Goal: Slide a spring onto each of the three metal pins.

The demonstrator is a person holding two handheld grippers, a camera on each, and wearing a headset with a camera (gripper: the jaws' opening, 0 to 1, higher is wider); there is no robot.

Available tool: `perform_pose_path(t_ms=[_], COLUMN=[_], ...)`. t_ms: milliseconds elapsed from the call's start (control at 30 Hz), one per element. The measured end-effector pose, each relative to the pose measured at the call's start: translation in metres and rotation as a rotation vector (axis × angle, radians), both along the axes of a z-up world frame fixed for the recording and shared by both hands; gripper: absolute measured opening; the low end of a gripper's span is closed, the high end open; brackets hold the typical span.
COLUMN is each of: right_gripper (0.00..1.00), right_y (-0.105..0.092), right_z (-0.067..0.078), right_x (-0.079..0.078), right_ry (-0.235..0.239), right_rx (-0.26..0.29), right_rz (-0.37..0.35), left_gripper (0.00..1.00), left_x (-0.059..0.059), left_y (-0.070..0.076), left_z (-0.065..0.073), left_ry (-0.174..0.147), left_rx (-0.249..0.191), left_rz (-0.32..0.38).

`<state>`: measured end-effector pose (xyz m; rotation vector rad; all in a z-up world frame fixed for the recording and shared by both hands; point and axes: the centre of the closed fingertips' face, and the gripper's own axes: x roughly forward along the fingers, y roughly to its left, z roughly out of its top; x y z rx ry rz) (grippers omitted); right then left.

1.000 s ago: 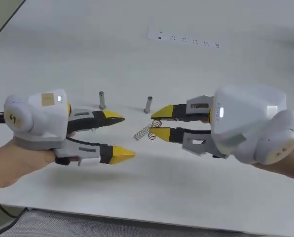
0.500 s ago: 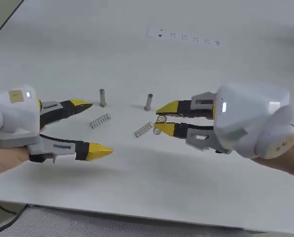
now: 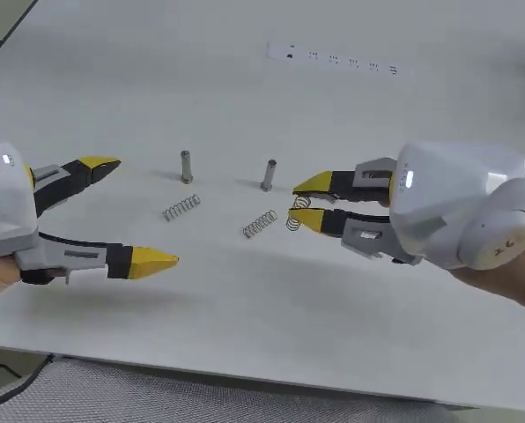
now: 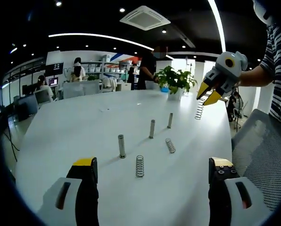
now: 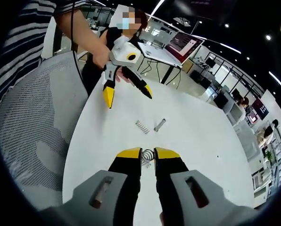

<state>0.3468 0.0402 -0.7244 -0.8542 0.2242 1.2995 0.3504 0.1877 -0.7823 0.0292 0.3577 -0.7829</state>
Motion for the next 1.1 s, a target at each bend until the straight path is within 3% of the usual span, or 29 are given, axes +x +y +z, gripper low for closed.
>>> perform_pose_path(t_ms=[367,1100], right_gripper=[0.12,0.12], right_y=[-0.019,-0.064], right_z=[-0.006,-0.01], right_x=[0.013,0.071], right_ry=[-0.005,0.001], right_rx=[-0.023,-0.036], right_rz=[-0.06,-0.233], left_gripper=[0.97,0.97], left_x=[-0.006,-0.01], left_y=[0.008,0.009], left_z=[0.002,-0.002], left_ry=[-0.002,0.007], left_rx=[-0.006,0.014], left_rz=[0.017,0.017])
